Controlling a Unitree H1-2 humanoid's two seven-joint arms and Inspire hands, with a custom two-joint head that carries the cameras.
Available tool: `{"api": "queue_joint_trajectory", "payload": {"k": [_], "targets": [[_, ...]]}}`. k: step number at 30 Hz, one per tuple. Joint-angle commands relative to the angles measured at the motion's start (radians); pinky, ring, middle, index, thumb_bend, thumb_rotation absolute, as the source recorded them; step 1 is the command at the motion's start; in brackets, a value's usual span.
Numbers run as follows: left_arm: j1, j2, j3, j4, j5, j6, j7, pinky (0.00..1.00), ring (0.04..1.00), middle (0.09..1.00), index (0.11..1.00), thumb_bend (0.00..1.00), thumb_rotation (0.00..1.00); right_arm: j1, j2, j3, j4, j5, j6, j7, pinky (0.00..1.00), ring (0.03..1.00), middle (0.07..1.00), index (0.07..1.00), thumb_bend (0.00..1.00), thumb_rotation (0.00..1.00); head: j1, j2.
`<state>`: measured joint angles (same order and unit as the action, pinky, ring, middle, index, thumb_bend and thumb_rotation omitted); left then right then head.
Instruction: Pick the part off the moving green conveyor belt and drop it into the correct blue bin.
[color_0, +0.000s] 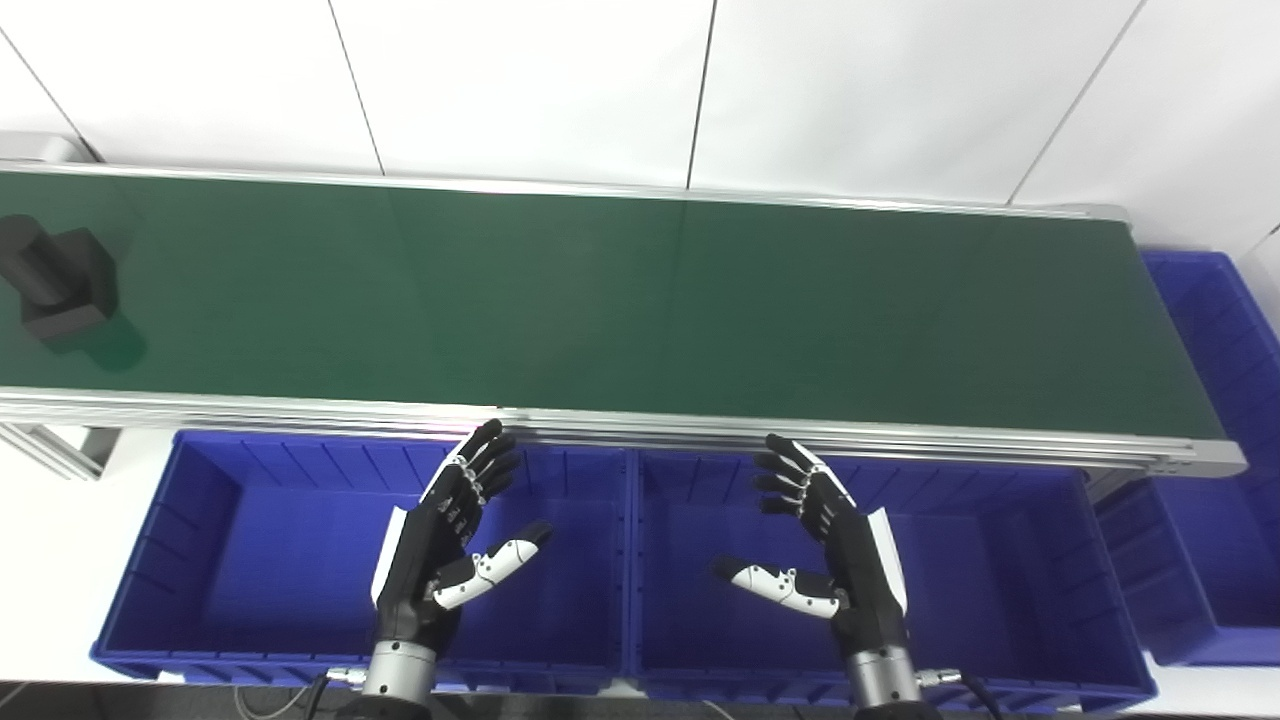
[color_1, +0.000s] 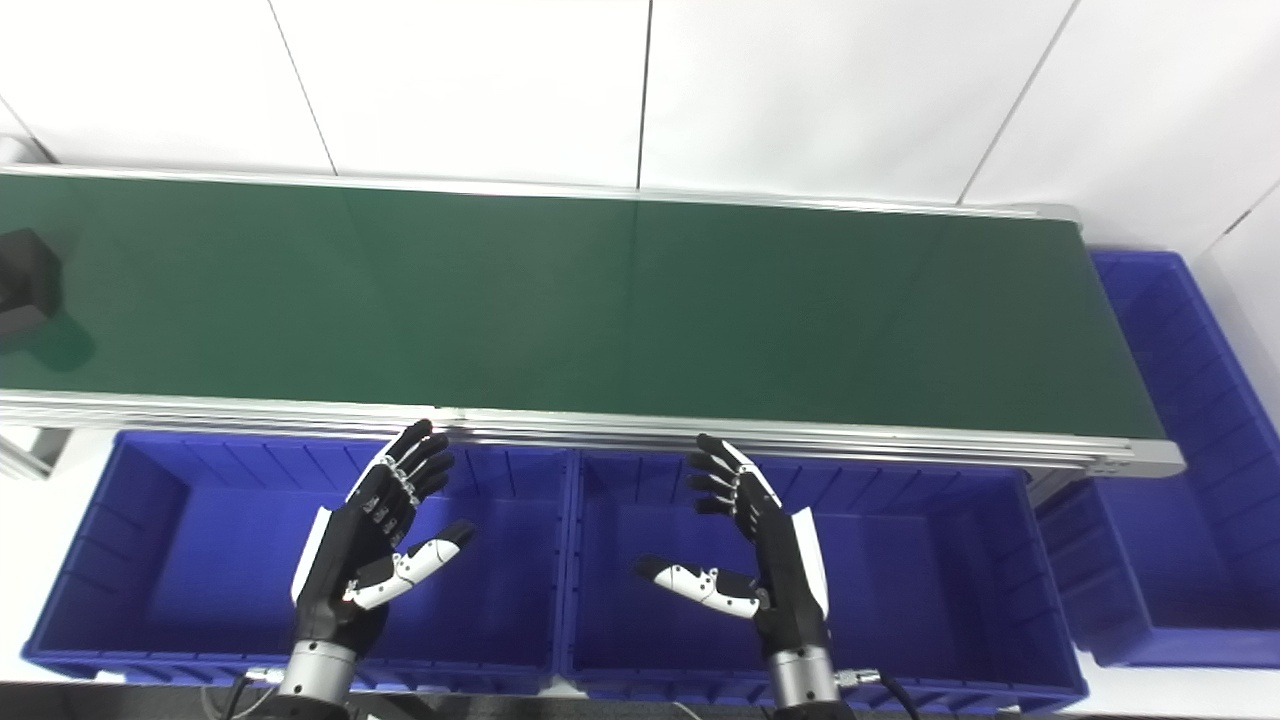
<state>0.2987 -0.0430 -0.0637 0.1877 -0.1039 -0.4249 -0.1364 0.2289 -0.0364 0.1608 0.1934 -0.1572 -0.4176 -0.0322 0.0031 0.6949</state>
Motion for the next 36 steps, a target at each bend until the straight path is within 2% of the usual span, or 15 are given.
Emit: {"api": "queue_joint_trajectory", "payload": {"k": [1, 17, 21, 23, 24, 25, 26, 27, 30, 31, 32, 33, 34, 35, 36], "targets": [[-0.005, -0.003, 0.003, -0.016, 0.004, -0.044, -0.003, 0.85, 0.831, 0.848, 0.873, 0.53, 0.0, -0.01, -0.002, -0.003, -0.017, -0.001, -0.05, -0.008, 0.65, 0.746, 0.8, 0.837, 0.7, 0.15, 0.005, -0.006], [0.003, -0.001, -0.005, -0.017, 0.002, -0.044, -0.011, 0.87, 0.848, 0.866, 0.89, 0.49, 0.0, -0.006, -0.007, 0.003, -0.011, 0.013, -0.052, -0.007, 0.65, 0.742, 0.799, 0.834, 0.71, 0.16, 0.013, -0.004], [-0.001, -0.007, -0.005, -0.013, 0.01, -0.044, -0.007, 0.86, 0.844, 0.863, 0.885, 0.51, 0.0, -0.009, -0.012, 0.001, -0.012, 0.015, -0.052, -0.004, 0.65, 0.745, 0.799, 0.836, 0.7, 0.15, 0.046, -0.014], [-0.001, -0.018, -0.006, -0.008, 0.029, -0.044, 0.008, 0.85, 0.836, 0.855, 0.878, 0.53, 0.0, -0.011, -0.022, 0.002, -0.005, 0.011, -0.052, -0.011, 0.65, 0.748, 0.801, 0.836, 0.7, 0.16, 0.133, -0.042], [-0.001, -0.023, -0.006, -0.004, 0.037, -0.044, 0.014, 0.84, 0.826, 0.844, 0.868, 0.56, 0.0, -0.012, -0.028, 0.003, -0.002, 0.009, -0.052, -0.014, 0.65, 0.75, 0.804, 0.84, 0.7, 0.17, 0.151, -0.048], [-0.002, -0.03, -0.008, 0.003, 0.046, -0.044, 0.019, 0.84, 0.823, 0.841, 0.864, 0.57, 0.0, -0.012, -0.034, 0.002, 0.003, 0.015, -0.052, -0.015, 0.65, 0.751, 0.805, 0.841, 0.7, 0.18, 0.215, -0.074], [-0.003, -0.034, -0.009, 0.007, 0.056, -0.044, 0.023, 0.83, 0.819, 0.837, 0.862, 0.58, 0.0, -0.011, -0.039, 0.001, 0.006, 0.021, -0.052, -0.012, 0.65, 0.754, 0.807, 0.843, 0.69, 0.18, 0.215, -0.074], [-0.005, -0.037, -0.013, 0.015, 0.068, -0.045, 0.028, 0.82, 0.812, 0.832, 0.859, 0.59, 0.0, -0.012, -0.046, -0.001, 0.012, 0.033, -0.052, -0.007, 0.65, 0.755, 0.809, 0.846, 0.69, 0.17, 0.279, -0.1], [-0.01, -0.046, -0.023, 0.035, 0.101, -0.045, 0.046, 0.81, 0.802, 0.827, 0.854, 0.62, 0.0, -0.016, -0.065, -0.002, 0.03, 0.061, -0.052, 0.001, 0.66, 0.76, 0.816, 0.859, 0.65, 0.14, 0.344, -0.129], [-0.013, -0.051, -0.027, 0.043, 0.109, -0.045, 0.055, 0.81, 0.801, 0.827, 0.853, 0.63, 0.0, -0.02, -0.071, -0.004, 0.04, 0.071, -0.052, 0.003, 0.66, 0.76, 0.817, 0.86, 0.65, 0.14, 0.395, -0.155], [-0.014, -0.055, -0.03, 0.049, 0.115, -0.045, 0.063, 0.81, 0.799, 0.826, 0.851, 0.64, 0.0, -0.023, -0.075, -0.005, 0.048, 0.081, -0.052, 0.007, 0.66, 0.763, 0.82, 0.863, 0.64, 0.13, 0.395, -0.155], [-0.016, -0.061, -0.035, 0.056, 0.123, -0.045, 0.074, 0.8, 0.796, 0.823, 0.847, 0.66, 0.0, -0.028, -0.079, -0.008, 0.059, 0.093, -0.052, 0.012, 0.67, 0.769, 0.824, 0.867, 0.63, 0.11, 0.441, -0.181], [-0.018, -0.064, -0.038, 0.06, 0.128, -0.045, 0.081, 0.8, 0.793, 0.821, 0.844, 0.68, 0.0, -0.03, -0.082, -0.01, 0.067, 0.101, -0.052, 0.015, 0.68, 0.774, 0.827, 0.868, 0.62, 0.11, 0.441, -0.181], [-0.021, -0.067, -0.044, 0.068, 0.137, -0.045, 0.092, 0.79, 0.786, 0.815, 0.836, 0.71, 0.0, -0.034, -0.084, -0.014, 0.077, 0.11, -0.052, 0.02, 0.69, 0.783, 0.833, 0.876, 0.6, 0.08, 0.482, -0.207], [-0.024, -0.068, -0.048, 0.074, 0.142, -0.045, 0.1, 0.79, 0.783, 0.812, 0.832, 0.73, 0.0, -0.037, -0.086, -0.016, 0.083, 0.115, -0.052, 0.023, 0.7, 0.786, 0.836, 0.88, 0.59, 0.07, 0.482, -0.207]]}}
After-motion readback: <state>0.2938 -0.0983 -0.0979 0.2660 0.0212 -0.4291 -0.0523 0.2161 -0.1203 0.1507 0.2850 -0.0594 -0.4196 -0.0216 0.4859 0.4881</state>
